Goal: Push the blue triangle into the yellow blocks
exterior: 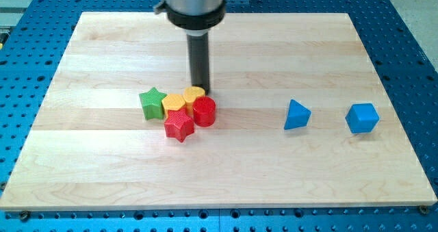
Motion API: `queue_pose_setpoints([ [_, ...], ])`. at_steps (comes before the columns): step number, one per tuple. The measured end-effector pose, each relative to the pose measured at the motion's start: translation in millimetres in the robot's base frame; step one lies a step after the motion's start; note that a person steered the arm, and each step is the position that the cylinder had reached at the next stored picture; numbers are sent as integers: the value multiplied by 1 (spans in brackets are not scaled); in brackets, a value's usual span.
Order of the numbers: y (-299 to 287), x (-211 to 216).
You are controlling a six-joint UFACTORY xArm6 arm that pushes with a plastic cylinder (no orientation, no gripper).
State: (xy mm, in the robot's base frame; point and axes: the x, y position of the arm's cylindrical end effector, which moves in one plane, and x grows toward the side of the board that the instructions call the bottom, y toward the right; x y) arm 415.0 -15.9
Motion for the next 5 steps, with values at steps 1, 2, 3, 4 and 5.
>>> queue_pose_setpoints([
  [1,56,-5],
  [2,178,-5],
  [3,274,23],
  [4,343,51],
  [5,302,86],
])
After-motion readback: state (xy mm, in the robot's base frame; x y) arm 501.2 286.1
